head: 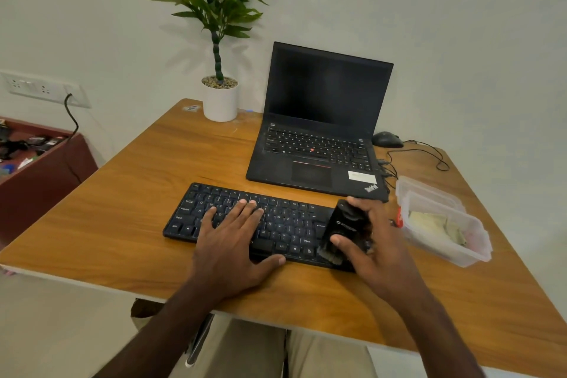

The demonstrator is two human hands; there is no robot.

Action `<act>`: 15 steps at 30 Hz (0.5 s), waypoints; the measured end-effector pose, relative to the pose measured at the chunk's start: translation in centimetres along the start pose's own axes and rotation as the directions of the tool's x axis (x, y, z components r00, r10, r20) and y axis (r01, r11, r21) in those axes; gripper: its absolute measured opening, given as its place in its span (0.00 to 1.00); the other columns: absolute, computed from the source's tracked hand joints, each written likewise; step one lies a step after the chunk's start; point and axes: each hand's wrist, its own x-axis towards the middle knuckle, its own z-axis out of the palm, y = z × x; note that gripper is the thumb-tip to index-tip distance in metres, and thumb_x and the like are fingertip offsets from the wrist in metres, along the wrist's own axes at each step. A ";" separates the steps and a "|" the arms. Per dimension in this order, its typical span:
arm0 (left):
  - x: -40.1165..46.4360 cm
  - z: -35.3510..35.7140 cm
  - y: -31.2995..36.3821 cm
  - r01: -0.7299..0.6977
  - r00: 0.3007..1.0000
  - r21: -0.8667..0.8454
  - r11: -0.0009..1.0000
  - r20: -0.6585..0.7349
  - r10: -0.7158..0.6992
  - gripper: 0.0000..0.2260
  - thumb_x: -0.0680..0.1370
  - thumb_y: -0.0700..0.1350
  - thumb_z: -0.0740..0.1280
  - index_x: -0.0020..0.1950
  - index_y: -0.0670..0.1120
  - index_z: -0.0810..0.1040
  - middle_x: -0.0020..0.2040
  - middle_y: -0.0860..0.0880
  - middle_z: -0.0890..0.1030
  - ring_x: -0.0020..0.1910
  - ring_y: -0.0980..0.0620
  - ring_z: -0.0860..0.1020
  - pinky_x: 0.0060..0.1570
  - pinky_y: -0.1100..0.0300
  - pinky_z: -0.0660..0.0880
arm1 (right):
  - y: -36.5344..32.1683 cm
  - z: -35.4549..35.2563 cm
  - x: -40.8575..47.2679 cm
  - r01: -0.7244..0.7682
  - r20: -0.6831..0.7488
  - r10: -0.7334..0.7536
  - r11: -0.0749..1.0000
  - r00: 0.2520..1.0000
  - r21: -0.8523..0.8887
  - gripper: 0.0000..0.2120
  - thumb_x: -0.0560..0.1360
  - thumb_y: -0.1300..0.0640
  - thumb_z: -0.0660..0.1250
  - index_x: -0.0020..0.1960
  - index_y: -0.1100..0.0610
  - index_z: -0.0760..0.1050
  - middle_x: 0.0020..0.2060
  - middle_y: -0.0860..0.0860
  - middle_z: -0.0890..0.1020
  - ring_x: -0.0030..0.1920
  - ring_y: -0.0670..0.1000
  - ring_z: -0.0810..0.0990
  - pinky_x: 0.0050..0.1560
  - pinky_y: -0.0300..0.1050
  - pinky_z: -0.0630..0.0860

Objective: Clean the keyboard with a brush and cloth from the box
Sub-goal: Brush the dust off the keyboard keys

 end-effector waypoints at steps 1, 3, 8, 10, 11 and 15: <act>0.0 0.0 0.0 0.000 1.000 -0.002 1.000 0.001 0.000 0.46 0.71 0.80 0.49 0.76 0.49 0.69 0.76 0.50 0.68 0.77 0.52 0.62 0.74 0.36 0.56 | -0.1 0.8 0.0 -0.009 0.026 0.010 1.000 1.000 -0.009 0.29 0.76 0.51 0.73 0.67 0.33 0.60 0.59 0.31 0.74 0.60 0.36 0.76 0.53 0.33 0.79; 0.0 -0.1 0.1 0.003 1.000 -0.001 1.000 0.008 -0.003 0.46 0.70 0.80 0.48 0.76 0.49 0.69 0.77 0.50 0.67 0.77 0.52 0.62 0.74 0.36 0.55 | -0.5 2.7 0.4 -0.017 0.056 0.017 1.000 0.998 -0.007 0.29 0.76 0.49 0.72 0.66 0.30 0.58 0.59 0.33 0.72 0.59 0.33 0.75 0.51 0.30 0.78; 0.0 0.0 0.0 0.004 1.000 -0.012 1.000 0.010 -0.004 0.46 0.71 0.80 0.50 0.76 0.49 0.69 0.76 0.50 0.68 0.78 0.52 0.61 0.74 0.36 0.55 | -2.6 5.6 2.2 0.044 0.074 -0.052 0.993 0.996 0.108 0.27 0.77 0.51 0.73 0.62 0.30 0.61 0.57 0.35 0.74 0.59 0.35 0.76 0.49 0.34 0.80; 0.0 0.0 0.0 0.004 1.000 -0.017 1.000 0.011 -0.003 0.46 0.71 0.80 0.50 0.76 0.49 0.68 0.77 0.50 0.68 0.78 0.52 0.61 0.74 0.36 0.54 | -2.5 5.6 2.5 0.064 0.109 -0.072 0.995 0.991 0.077 0.25 0.77 0.49 0.72 0.65 0.33 0.62 0.58 0.38 0.75 0.58 0.41 0.79 0.51 0.41 0.82; -0.1 -0.1 0.0 0.005 1.000 -0.014 1.000 0.012 -0.005 0.46 0.71 0.80 0.49 0.76 0.49 0.67 0.77 0.50 0.67 0.78 0.53 0.60 0.75 0.37 0.54 | -2.0 5.3 2.6 0.067 0.140 -0.071 0.997 0.988 0.035 0.24 0.77 0.47 0.71 0.67 0.35 0.62 0.60 0.40 0.75 0.58 0.44 0.79 0.52 0.45 0.83; 0.0 -0.2 0.0 0.014 1.000 -0.010 1.000 0.017 -0.014 0.47 0.70 0.80 0.49 0.78 0.50 0.64 0.79 0.51 0.63 0.79 0.54 0.57 0.76 0.39 0.49 | -0.6 2.3 2.6 0.085 0.250 -0.052 0.989 0.967 -0.122 0.26 0.78 0.45 0.68 0.70 0.37 0.59 0.63 0.43 0.73 0.60 0.46 0.76 0.54 0.48 0.82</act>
